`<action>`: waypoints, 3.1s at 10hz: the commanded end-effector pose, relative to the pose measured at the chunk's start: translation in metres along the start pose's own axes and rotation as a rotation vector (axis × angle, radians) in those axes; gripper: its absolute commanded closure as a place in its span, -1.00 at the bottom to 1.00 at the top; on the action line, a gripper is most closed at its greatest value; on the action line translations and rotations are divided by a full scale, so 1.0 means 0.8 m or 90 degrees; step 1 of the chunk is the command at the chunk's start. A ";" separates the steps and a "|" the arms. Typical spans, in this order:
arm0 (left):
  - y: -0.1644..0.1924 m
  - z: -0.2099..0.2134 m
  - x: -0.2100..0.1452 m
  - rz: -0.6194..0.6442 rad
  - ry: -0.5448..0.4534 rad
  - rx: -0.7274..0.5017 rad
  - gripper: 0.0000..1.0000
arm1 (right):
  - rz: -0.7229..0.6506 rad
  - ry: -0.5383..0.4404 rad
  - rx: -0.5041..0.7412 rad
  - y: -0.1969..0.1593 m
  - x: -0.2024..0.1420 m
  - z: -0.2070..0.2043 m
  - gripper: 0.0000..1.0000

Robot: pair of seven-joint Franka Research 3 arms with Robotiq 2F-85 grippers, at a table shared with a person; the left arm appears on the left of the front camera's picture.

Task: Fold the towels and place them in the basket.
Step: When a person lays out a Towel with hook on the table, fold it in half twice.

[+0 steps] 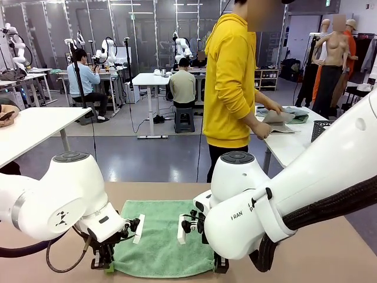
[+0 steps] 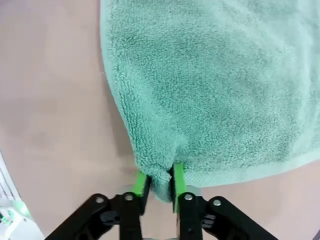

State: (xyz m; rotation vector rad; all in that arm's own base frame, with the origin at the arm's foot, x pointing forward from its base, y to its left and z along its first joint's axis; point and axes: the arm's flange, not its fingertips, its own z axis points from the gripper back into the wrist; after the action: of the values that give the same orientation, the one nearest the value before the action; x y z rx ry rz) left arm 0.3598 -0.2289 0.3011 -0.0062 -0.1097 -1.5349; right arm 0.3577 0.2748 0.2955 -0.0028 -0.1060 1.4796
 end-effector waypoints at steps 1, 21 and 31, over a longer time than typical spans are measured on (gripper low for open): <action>-0.007 0.005 -0.003 -0.009 0.007 -0.024 1.00 | -0.007 0.006 0.010 -0.002 -0.005 0.003 1.00; 0.009 0.089 0.023 0.015 -0.016 0.000 1.00 | -0.012 -0.049 -0.034 -0.005 0.008 0.089 1.00; 0.185 0.122 0.057 0.065 0.022 -0.036 0.88 | -0.075 -0.051 0.019 -0.190 0.030 0.113 0.83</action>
State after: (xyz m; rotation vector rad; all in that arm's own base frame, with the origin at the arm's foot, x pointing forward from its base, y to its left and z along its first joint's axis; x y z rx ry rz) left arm 0.4901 -0.2567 0.4121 -0.0304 -0.0865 -1.4537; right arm 0.4914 0.2742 0.3972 0.0691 -0.1653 1.3420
